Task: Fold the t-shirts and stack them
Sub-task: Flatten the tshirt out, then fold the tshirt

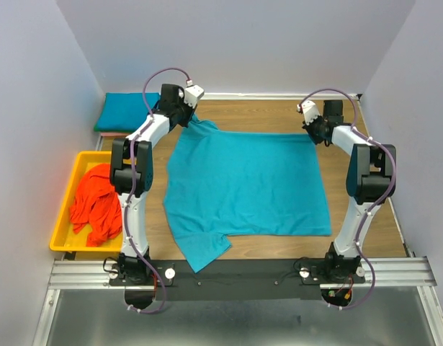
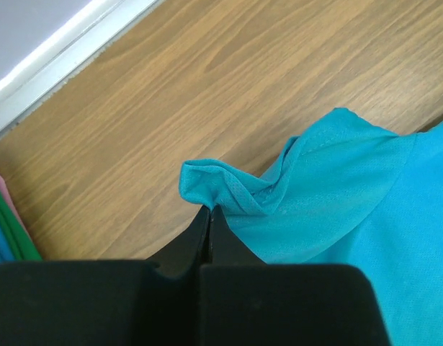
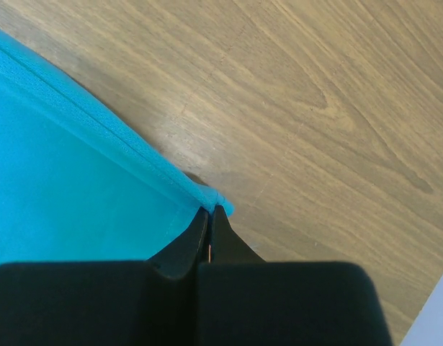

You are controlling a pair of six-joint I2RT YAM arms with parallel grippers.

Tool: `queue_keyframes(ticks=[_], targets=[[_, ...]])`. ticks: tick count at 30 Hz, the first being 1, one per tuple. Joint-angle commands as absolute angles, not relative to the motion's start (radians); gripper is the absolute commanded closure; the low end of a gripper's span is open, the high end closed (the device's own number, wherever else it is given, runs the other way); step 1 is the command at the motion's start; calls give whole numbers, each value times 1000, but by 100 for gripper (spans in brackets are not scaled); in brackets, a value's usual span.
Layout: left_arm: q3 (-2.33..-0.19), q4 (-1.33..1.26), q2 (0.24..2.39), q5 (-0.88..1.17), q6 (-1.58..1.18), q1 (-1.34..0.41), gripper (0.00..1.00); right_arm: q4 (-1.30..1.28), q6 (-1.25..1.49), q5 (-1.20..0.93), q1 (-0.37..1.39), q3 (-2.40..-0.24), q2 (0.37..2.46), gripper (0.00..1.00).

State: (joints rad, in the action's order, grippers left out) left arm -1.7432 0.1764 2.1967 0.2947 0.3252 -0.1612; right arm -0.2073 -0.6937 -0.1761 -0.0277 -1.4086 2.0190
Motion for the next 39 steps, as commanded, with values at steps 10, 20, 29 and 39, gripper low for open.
queue_keyframes(ticks=[10, 20, 29, 39], targets=[[-1948, 310, 2295, 333, 327, -121, 55, -198, -658, -149, -23, -1488, 2094, 100], [-2089, 433, 2388, 512, 284, -89, 48, -207, -657, -138, -18, -1522, 2126, 99], [-2171, 453, 2499, 548, 210, -89, 49, -218, -661, -126, -17, -1532, 2143, 99], [-2218, 463, 2562, 518, 183, -90, 57, -232, -661, -120, -14, -1554, 2158, 99]])
